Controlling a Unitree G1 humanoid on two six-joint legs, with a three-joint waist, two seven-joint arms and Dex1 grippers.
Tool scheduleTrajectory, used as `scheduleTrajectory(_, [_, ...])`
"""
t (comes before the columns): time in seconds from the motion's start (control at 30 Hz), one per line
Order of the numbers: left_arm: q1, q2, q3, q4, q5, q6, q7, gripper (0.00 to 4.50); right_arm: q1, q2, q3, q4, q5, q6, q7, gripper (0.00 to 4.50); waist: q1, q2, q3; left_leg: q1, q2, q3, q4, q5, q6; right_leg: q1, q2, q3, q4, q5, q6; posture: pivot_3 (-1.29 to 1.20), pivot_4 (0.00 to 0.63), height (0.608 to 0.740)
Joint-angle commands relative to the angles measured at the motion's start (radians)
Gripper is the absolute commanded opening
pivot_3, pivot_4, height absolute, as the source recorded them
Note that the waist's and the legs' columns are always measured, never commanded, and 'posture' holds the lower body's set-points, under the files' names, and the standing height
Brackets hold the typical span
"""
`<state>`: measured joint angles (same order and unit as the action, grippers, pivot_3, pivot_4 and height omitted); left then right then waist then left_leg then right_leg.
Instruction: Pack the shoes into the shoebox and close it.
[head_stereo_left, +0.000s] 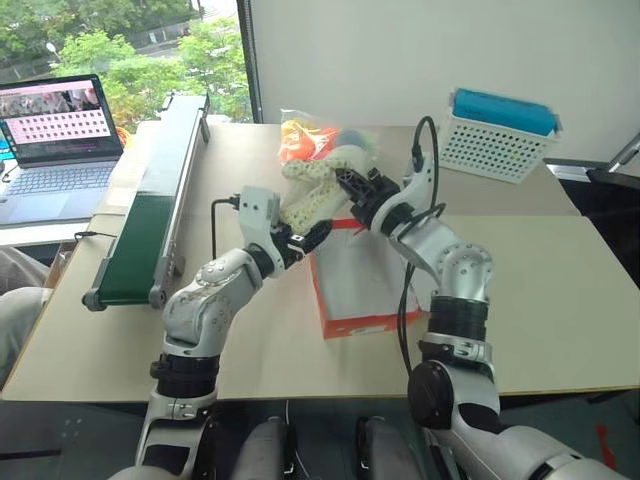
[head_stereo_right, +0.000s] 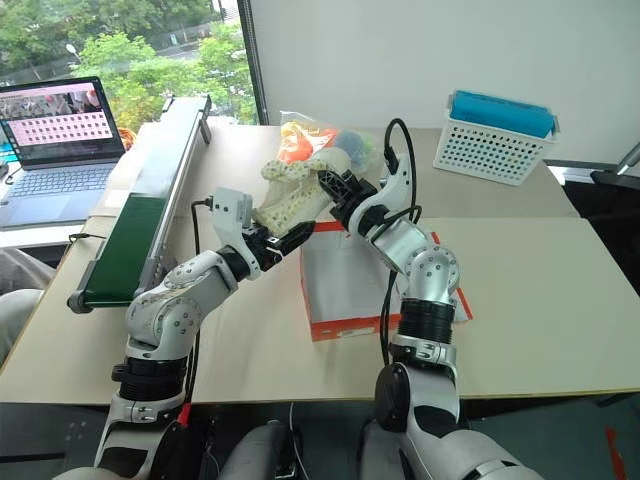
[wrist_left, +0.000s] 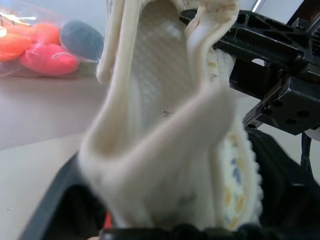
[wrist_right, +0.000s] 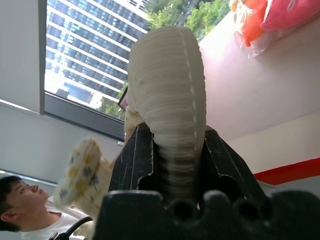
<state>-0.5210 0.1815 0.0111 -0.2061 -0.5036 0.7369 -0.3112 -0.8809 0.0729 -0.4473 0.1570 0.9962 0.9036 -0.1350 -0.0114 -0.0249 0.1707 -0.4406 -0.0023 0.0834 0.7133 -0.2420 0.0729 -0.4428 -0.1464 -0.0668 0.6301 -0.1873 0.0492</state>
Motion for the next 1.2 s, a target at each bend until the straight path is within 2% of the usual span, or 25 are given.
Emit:
scheduleTrajectory(0.03, [0.006,-0.006,0.007,-0.063,-0.016,-0.019,-0.014,4.48,-0.073,-0.052,-0.032,-0.096,0.061,0.006,-0.063,0.82,-0.001,0.0,0.0,0.0,0.0,0.0,0.0,0.0,0.0,0.0,0.0,0.0,0.0,0.0,0.0,0.0,0.15,0.699])
scheduleTrajectory(0.2, [0.046,0.02,0.013,-0.096,-0.028,-0.006,-0.035,4.48,-0.1,-0.216,-0.029,-0.082,0.002,0.013,-0.077,0.82,-0.001,0.0,0.0,0.0,0.0,0.0,0.0,0.0,0.0,0.0,0.0,0.0,-0.001,0.0,0.0,0.0,0.15,0.699])
scheduleTrajectory(0.27, [0.085,0.049,0.003,-0.113,-0.023,-0.002,-0.059,4.48,-0.103,-0.365,0.039,-0.067,-0.071,0.065,-0.009,0.82,0.0,0.001,0.0,0.0,0.0,0.0,0.0,0.0,0.0,0.0,0.0,0.0,-0.001,0.0,0.0,0.0,0.15,0.699])
scheduleTrajectory(0.37, [0.142,0.125,-0.043,-0.159,-0.008,-0.018,-0.142,4.48,-0.096,-0.6,0.256,-0.054,-0.161,0.226,0.179,0.82,-0.002,0.003,0.002,-0.001,0.0,0.001,0.0,-0.003,0.004,-0.001,0.0,0.001,-0.003,0.0,0.0,0.0,0.15,0.699])
scheduleTrajectory(0.47, [0.18,0.201,-0.079,-0.206,-0.028,-0.041,-0.255,4.48,-0.096,-0.676,0.352,-0.004,-0.2,0.283,0.303,0.82,-0.015,0.003,0.002,-0.001,0.001,0.002,-0.001,-0.005,0.009,-0.002,0.0,0.001,-0.003,-0.001,-0.001,0.0,0.15,0.699])
scheduleTrajectory(0.6, [0.199,0.301,-0.11,-0.235,-0.031,-0.051,-0.382,4.48,-0.104,-0.705,0.466,0.038,-0.269,0.31,0.438,0.82,-0.026,0.004,0.002,0.0,0.002,0.003,-0.001,-0.005,0.009,-0.002,0.0,0.002,-0.002,-0.001,-0.002,0.0,0.15,0.699])
scheduleTrajectory(0.77, [0.208,0.344,-0.124,-0.223,-0.007,-0.079,-0.42,4.48,-0.116,-0.701,0.565,0.105,-0.367,0.281,0.554,0.82,-0.009,0.005,0.003,-0.001,0.001,0.002,-0.001,-0.006,0.01,-0.002,0.0,0.002,-0.003,-0.001,-0.001,0.0,0.15,0.699])
scheduleTrajectory(1.0, [0.208,0.325,-0.127,-0.23,0.004,-0.083,-0.398,4.48,-0.126,-0.664,0.751,0.202,-0.568,0.146,0.692,0.82,0.005,0.005,0.003,-0.001,0.001,0.002,0.0,-0.006,0.01,-0.001,-0.001,0.001,-0.004,-0.001,-0.001,0.0,0.15,0.699])
scheduleTrajectory(1.2, [0.211,0.314,-0.124,-0.242,0.006,-0.077,-0.384,4.48,-0.12,-0.612,0.817,0.286,-0.697,0.072,0.749,0.82,0.001,0.005,0.003,-0.001,0.001,0.002,0.0,-0.002,0.004,-0.002,-0.001,0.001,-0.003,-0.001,-0.001,0.0,0.15,0.699])
